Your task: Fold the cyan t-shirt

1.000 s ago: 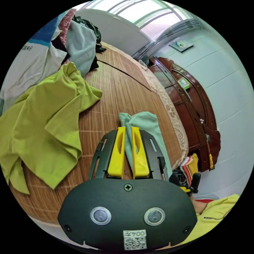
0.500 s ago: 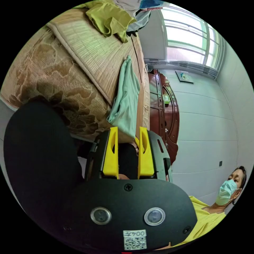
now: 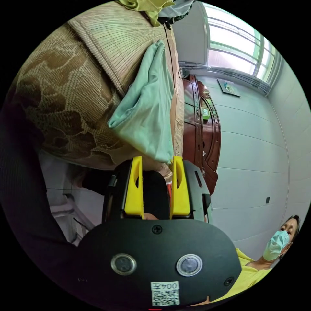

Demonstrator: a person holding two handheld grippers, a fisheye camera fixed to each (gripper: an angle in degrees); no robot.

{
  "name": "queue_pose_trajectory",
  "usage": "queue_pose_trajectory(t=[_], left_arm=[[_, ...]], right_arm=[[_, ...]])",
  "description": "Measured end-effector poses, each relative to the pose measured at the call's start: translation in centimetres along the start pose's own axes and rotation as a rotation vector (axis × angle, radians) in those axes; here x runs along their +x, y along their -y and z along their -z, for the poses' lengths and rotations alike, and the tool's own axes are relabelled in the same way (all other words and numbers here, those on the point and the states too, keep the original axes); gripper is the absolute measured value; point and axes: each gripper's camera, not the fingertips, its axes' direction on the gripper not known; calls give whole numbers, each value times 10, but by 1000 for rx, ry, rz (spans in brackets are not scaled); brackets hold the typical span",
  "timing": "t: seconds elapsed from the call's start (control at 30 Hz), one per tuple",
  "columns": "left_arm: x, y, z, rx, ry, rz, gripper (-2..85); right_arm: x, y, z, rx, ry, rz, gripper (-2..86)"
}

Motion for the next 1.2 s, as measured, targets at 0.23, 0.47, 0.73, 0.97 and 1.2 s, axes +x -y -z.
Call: queue_pose_trajectory(t=[0.23,0.47,0.73,0.97,1.2], left_arm=[[7,-9,19,68,-90,42,139],[23,-18,61,211,-121,30,148],[43,-27,66,159,-17,-1,62],[73,-31,65,137,62,-15,25],[78,-34,63,125,32,13,21]], right_arm=[[-73,24,32,8,75,27,5],[-82,24,56,9,76,11,4],[9,-3,83,70,99,-117,19],[43,-19,110,128,119,-103,82],[43,8,94,-35,78,-37,101]])
